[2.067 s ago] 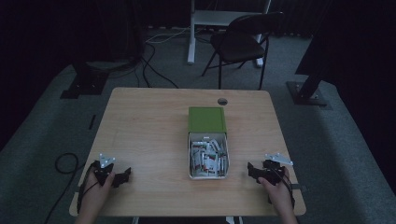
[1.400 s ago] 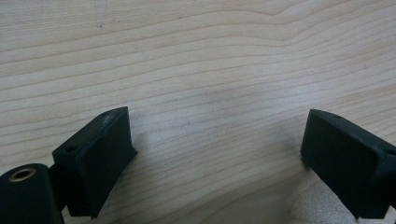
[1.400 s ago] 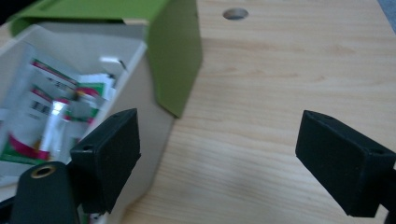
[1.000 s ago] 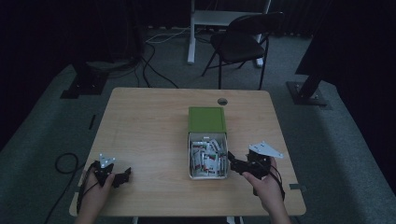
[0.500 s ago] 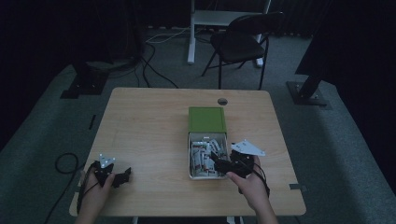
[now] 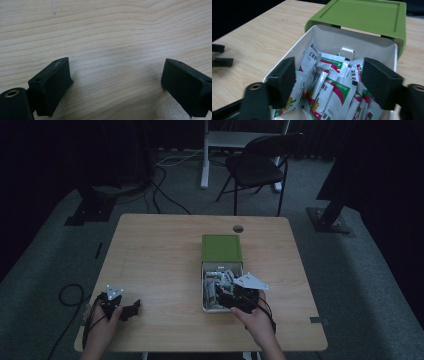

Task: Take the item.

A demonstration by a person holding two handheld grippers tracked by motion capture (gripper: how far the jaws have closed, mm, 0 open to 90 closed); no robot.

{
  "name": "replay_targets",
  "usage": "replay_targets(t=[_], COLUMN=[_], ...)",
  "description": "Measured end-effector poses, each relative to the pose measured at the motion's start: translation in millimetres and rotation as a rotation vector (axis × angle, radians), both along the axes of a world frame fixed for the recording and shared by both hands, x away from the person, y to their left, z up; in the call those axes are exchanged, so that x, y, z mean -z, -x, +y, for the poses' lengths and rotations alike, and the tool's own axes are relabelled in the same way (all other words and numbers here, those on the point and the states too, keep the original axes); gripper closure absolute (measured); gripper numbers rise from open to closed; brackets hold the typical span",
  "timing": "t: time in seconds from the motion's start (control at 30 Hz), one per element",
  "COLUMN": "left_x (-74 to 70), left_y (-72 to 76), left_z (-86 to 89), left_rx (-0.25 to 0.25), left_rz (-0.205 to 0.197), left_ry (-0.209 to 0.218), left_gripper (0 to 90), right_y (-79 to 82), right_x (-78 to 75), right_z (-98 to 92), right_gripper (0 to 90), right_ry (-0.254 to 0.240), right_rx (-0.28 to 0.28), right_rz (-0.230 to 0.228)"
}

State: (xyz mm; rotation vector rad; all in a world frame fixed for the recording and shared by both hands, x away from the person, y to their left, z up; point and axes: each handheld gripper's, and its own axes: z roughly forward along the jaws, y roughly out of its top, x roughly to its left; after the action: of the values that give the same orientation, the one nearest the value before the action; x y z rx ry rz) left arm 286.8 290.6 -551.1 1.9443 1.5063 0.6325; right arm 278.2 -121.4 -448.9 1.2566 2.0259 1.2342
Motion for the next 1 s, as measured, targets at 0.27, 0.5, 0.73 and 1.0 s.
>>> replay_targets(t=[0.27,0.5,0.73,1.0], left_x=[0.0,0.0,0.0,0.0], left_y=[0.0,0.0,0.0,0.0], left_z=[0.0,0.0,0.1,0.0], left_rx=[0.000,0.000,0.000,0.000], left_rz=[0.000,0.000,0.000,0.000], left_ry=[0.000,0.000,0.000,0.000], left_gripper=[9.7,9.7,9.7,9.7], right_y=[3.2,0.8,-0.4,-2.1], right_x=[6.7,16.8,27.2,37.7], right_z=[15.4,23.7,32.4,41.8], right_gripper=[40.0,57.4,66.4,73.6], right_ry=[0.027,0.057,0.073,0.099], right_rx=[-0.047,-0.019,-0.022,-0.045], right_rz=[0.022,0.034,0.042,0.081])
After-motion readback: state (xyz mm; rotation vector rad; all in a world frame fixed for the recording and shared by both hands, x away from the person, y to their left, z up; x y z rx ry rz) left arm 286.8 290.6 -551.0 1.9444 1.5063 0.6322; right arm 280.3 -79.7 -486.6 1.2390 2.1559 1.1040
